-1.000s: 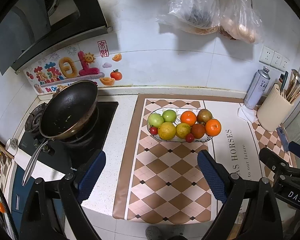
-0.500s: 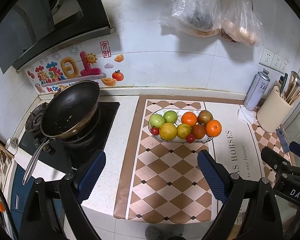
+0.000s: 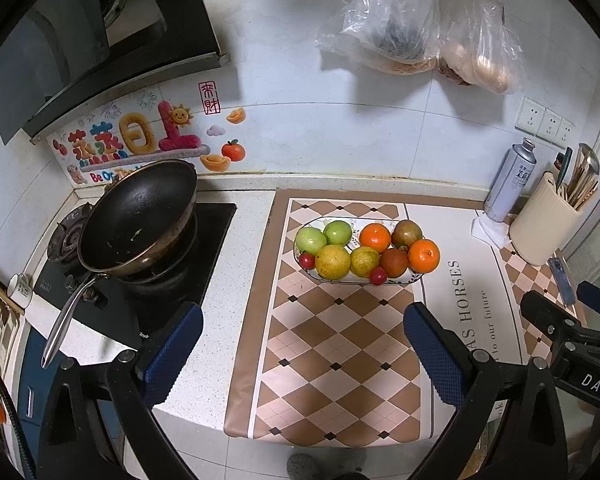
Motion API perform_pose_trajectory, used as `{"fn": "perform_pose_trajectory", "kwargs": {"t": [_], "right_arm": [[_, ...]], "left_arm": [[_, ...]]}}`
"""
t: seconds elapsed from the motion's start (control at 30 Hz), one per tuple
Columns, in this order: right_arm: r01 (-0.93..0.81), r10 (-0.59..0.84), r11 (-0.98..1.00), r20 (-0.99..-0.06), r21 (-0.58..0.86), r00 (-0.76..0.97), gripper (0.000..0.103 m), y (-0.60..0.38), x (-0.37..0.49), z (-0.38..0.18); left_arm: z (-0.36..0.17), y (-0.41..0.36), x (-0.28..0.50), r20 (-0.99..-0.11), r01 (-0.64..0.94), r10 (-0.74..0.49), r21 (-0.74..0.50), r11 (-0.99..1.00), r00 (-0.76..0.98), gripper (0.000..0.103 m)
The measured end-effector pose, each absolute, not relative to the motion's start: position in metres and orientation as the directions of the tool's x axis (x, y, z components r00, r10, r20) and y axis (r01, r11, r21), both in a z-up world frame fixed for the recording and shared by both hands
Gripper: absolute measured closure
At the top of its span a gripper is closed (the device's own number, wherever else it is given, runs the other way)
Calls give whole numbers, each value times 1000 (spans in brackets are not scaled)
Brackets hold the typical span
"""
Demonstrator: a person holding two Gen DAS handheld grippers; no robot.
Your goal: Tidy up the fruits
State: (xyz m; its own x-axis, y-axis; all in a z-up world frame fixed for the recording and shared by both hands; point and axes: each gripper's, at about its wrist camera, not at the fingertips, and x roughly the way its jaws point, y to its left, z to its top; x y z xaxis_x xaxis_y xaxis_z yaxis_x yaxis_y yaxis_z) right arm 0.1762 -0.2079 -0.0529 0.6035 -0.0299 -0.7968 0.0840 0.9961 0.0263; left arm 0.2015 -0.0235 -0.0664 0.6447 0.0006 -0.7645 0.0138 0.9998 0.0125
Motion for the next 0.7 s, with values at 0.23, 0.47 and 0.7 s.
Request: {"fn": "perform_pose_trajectory", "kwargs": {"t": [0.23, 0.47, 0.7], "right_arm": [[83, -30, 996, -797, 26, 604, 1, -209, 176, -53], [82, -28, 996, -798, 27, 602, 1, -211, 176, -53], [84, -28, 996, -798, 28, 602, 1, -212, 175, -53]], "left_arm": [[-67, -23, 202, -764, 14, 0, 12, 1000, 645, 0], [-67, -22, 202, -763, 13, -1, 9, 1000, 646, 0], [-65, -23, 199, -758, 7, 5, 13, 1000, 653, 0]]}}
